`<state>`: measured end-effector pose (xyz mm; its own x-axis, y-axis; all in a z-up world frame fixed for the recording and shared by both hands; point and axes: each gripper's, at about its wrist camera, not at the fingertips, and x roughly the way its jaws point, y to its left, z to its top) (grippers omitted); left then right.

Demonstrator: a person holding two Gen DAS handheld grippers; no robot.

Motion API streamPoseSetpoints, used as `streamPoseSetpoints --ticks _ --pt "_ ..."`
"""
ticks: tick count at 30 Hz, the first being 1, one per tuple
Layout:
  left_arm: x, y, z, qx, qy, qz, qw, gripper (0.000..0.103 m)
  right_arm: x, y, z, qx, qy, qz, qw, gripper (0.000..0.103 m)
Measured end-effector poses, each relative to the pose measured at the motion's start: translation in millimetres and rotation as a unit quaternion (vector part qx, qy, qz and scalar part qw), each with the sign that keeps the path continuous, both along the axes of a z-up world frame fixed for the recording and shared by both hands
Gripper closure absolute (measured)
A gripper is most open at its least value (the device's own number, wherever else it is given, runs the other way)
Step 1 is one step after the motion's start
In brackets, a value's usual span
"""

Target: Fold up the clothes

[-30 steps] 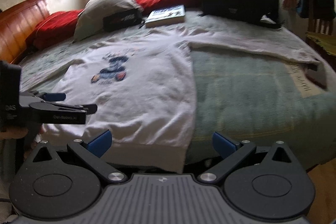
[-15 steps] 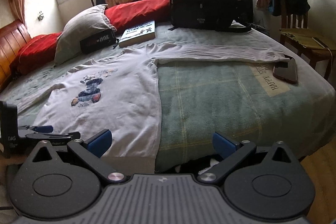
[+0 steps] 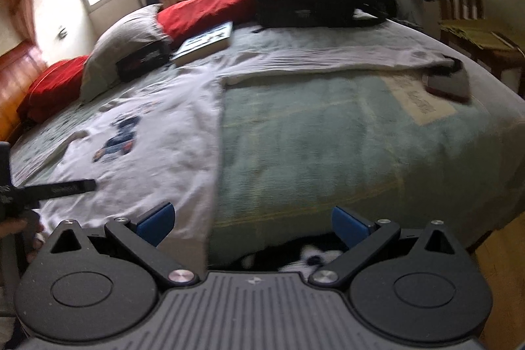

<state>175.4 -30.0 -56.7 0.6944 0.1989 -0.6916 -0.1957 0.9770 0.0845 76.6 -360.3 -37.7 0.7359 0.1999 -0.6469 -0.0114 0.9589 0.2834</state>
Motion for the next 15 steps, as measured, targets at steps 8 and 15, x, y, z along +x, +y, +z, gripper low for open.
streamPoseSetpoints --ticks 8,15 --pt "28 -18 -4 0.011 0.013 0.084 0.9964 0.006 11 -61 -24 0.025 0.01 -0.042 0.999 0.0" --pt "39 -21 -7 -0.005 0.027 0.12 0.9924 0.006 16 -85 -40 0.049 0.023 -0.054 0.997 0.0"
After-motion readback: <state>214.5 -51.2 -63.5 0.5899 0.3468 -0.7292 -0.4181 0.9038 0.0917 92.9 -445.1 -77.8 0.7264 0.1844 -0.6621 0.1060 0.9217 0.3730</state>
